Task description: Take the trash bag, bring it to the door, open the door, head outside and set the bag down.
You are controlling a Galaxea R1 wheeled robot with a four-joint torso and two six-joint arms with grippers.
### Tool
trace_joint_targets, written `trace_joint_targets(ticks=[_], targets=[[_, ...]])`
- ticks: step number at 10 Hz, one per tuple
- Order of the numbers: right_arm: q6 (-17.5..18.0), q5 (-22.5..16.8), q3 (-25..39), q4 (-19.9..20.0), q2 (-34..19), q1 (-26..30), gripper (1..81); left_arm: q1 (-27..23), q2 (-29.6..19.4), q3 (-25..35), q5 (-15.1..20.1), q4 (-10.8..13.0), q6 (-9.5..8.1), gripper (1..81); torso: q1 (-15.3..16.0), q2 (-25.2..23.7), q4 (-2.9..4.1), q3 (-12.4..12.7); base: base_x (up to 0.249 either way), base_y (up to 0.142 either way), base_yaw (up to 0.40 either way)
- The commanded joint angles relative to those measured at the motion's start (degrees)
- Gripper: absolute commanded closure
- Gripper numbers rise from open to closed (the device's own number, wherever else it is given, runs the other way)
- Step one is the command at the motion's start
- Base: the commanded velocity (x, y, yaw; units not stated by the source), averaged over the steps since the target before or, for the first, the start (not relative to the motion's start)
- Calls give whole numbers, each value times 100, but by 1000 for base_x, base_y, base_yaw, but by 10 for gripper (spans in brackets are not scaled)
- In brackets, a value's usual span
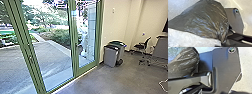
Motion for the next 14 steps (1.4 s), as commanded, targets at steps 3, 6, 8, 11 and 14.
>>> trace_joint_targets(ticks=[3,6,8,11,14], targets=[[-6,-371,-2,-14,-3,237,10,-340,4,27,383,21,14,811,-2,0,0,0,160,-72,0],[-14,-371,-36,-83,-4,157,10,-164,-41,27,33,161,23,811,0,0,0,0,160,-72,0],[-6,-371,-54,-101,-3,113,10,-103,-50,27,-3,197,23,811,0,0,0,0,160,-71,0],[-6,-248,-29,-101,5,95,10,-85,-58,27,-3,206,23,811,-2,0,0,0,159,-68,0],[-6,-248,-54,-101,23,95,10,-85,-58,27,-3,214,23,811,0,0,0,0,159,0,0]])
